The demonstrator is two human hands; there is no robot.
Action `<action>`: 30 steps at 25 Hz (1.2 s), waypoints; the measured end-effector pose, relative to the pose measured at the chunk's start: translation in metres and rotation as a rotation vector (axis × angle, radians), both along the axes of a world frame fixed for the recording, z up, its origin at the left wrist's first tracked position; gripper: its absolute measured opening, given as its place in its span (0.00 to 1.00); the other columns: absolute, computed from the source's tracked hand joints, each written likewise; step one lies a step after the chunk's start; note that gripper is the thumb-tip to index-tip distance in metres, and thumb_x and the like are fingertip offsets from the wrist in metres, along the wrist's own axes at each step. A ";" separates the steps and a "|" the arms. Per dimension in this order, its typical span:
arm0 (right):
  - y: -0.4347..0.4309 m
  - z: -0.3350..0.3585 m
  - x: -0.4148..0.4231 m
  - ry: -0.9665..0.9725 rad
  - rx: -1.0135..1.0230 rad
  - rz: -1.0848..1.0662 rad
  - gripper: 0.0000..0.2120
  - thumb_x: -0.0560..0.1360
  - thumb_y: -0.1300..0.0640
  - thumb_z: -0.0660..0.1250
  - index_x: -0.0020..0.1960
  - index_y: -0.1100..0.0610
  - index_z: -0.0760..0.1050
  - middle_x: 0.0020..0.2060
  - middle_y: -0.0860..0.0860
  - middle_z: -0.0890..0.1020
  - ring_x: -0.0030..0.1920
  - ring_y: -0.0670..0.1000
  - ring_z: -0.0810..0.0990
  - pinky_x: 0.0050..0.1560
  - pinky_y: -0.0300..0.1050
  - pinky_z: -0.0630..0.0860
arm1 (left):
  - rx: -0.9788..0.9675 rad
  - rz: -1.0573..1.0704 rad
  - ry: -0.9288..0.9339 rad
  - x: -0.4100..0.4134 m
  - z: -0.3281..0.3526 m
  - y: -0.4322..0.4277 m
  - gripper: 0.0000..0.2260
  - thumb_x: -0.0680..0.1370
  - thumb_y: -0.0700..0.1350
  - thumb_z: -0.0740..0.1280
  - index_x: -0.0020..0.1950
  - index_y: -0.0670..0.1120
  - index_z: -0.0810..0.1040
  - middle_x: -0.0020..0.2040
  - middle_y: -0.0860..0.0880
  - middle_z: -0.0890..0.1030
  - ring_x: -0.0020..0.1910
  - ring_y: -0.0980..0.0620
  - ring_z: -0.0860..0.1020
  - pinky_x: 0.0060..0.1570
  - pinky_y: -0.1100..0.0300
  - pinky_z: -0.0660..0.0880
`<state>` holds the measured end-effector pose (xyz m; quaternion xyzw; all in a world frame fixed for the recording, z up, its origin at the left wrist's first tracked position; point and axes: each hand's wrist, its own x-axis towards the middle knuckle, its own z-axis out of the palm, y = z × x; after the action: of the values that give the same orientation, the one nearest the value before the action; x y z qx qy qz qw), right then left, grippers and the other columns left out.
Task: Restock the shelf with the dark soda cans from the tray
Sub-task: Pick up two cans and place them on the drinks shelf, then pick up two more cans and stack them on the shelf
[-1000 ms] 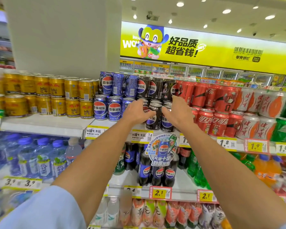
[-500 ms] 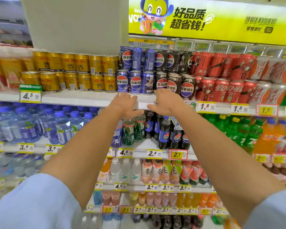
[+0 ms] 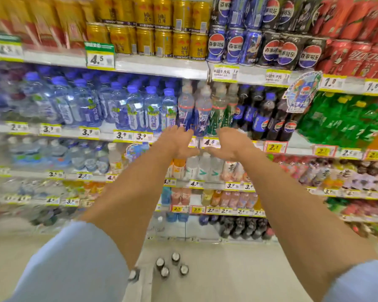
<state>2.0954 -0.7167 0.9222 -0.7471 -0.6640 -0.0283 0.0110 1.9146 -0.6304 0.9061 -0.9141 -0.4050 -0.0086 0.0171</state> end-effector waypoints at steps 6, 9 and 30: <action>-0.002 -0.095 -0.019 0.027 -0.155 0.009 0.30 0.76 0.34 0.63 0.64 0.58 0.76 0.59 0.59 0.80 0.60 0.61 0.79 0.54 0.54 0.77 | -0.154 0.043 -0.030 -0.018 -0.092 -0.009 0.32 0.75 0.65 0.64 0.73 0.47 0.67 0.66 0.40 0.75 0.67 0.38 0.71 0.64 0.43 0.71; -0.004 -0.164 -0.023 0.061 -0.204 0.017 0.28 0.74 0.33 0.64 0.57 0.57 0.78 0.54 0.56 0.82 0.57 0.60 0.80 0.50 0.52 0.76 | -0.252 0.106 -0.019 -0.023 -0.163 -0.016 0.31 0.75 0.66 0.64 0.70 0.47 0.71 0.64 0.42 0.76 0.65 0.40 0.72 0.62 0.45 0.72; 0.024 -0.868 -0.200 0.273 -0.481 0.295 0.32 0.76 0.36 0.66 0.69 0.58 0.72 0.65 0.57 0.76 0.66 0.59 0.75 0.65 0.54 0.73 | -0.532 0.546 0.049 -0.220 -0.850 -0.046 0.29 0.73 0.65 0.67 0.65 0.46 0.73 0.61 0.43 0.77 0.64 0.41 0.74 0.60 0.48 0.72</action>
<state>1.8949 -0.6927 0.0541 -0.6209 -0.7452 0.2322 -0.0728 1.6944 -0.6764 0.0558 -0.7450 -0.6212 0.1236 -0.2093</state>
